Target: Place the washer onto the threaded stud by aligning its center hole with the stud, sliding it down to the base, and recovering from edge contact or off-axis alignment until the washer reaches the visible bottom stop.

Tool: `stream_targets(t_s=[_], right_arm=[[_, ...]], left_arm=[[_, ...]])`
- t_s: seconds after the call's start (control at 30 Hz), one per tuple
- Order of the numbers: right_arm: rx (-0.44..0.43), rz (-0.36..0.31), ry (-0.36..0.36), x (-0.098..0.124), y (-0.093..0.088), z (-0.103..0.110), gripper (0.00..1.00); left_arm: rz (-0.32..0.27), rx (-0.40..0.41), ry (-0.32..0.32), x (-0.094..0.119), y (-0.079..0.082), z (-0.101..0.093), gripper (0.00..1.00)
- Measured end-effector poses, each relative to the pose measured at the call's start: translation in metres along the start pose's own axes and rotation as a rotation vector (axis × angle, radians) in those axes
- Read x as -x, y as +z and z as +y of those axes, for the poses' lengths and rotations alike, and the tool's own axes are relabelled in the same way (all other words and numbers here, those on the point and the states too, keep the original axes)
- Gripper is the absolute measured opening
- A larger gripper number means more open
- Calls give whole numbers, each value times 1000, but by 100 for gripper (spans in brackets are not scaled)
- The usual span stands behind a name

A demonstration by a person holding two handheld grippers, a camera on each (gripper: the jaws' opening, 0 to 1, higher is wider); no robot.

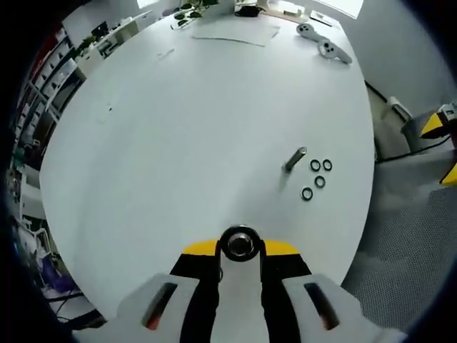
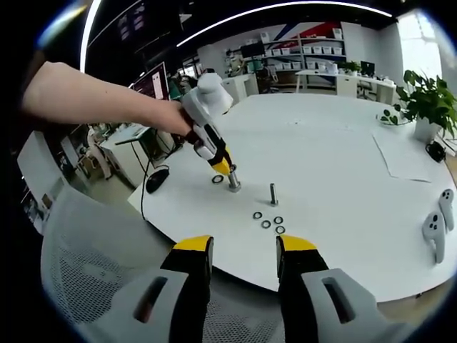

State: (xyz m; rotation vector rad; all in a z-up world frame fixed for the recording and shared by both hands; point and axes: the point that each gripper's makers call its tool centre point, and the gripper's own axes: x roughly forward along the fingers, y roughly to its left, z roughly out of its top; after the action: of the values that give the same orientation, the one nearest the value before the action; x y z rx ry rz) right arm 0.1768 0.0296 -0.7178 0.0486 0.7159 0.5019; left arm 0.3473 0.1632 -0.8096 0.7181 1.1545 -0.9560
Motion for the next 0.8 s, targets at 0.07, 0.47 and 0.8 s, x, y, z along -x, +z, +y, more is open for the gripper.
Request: stream_targets(t_s=[0.07,0.47,0.8], right_arm=[[-2,0,-1,0,0,0,38],[-8,3,-16,1,-1,-4,38],[-8,5,-21,1,-1,-4,38]], left_arm=[[12,-7,-3,-3,-2,-2,19],[37,-10,8,-22,-9,-2,19],[31,4,15,-33,-12,0,19]])
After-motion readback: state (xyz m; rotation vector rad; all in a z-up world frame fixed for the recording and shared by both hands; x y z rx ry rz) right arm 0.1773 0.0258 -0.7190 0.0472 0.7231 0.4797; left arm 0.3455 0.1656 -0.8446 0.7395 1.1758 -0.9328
